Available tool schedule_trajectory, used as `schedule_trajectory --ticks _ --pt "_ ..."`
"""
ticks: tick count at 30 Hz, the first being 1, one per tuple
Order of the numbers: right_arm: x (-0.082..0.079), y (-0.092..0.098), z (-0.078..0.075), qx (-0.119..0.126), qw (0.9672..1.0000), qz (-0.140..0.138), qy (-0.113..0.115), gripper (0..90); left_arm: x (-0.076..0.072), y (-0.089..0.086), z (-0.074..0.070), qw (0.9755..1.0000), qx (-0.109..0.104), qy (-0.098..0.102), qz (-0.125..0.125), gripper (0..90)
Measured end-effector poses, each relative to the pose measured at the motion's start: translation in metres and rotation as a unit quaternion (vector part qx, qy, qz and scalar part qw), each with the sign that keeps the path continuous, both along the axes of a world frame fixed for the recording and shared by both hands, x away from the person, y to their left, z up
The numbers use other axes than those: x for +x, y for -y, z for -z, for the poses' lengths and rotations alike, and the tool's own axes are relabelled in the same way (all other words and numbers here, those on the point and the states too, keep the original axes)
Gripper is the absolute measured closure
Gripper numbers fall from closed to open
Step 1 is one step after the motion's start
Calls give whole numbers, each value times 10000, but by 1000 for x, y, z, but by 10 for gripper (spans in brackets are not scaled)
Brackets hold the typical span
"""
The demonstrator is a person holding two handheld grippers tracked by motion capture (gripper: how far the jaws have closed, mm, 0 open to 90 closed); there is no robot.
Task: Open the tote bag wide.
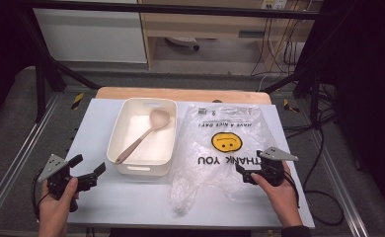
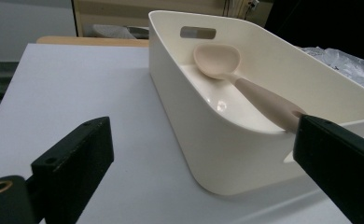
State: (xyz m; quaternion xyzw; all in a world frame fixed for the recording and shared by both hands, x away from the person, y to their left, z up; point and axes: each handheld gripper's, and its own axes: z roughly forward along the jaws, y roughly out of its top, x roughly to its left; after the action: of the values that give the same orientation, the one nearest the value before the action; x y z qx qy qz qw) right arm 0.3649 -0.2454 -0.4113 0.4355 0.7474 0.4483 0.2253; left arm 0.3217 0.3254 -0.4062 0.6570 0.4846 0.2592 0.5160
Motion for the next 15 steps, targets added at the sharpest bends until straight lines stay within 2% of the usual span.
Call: schedule_trajectory --ticks 1,5,8,11,15 --pt "1 0 -1 -28 10000 -4 26 47 0 0 1 10000 -44 -50 15 46" --pt "1 1 -9 6 10000 42 83 48 0 1 2 9999 5 -105 78 52" --pt "0 4 -13 33 10000 5 82 50 0 4 2 9999 76 -41 68 52" --pt "7 14 -21 -30 9998 127 151 55 0 5 2 9999 86 -27 81 52" --pt "25 27 -29 15 9995 284 143 67 0 5 2 10000 82 -41 32 52"
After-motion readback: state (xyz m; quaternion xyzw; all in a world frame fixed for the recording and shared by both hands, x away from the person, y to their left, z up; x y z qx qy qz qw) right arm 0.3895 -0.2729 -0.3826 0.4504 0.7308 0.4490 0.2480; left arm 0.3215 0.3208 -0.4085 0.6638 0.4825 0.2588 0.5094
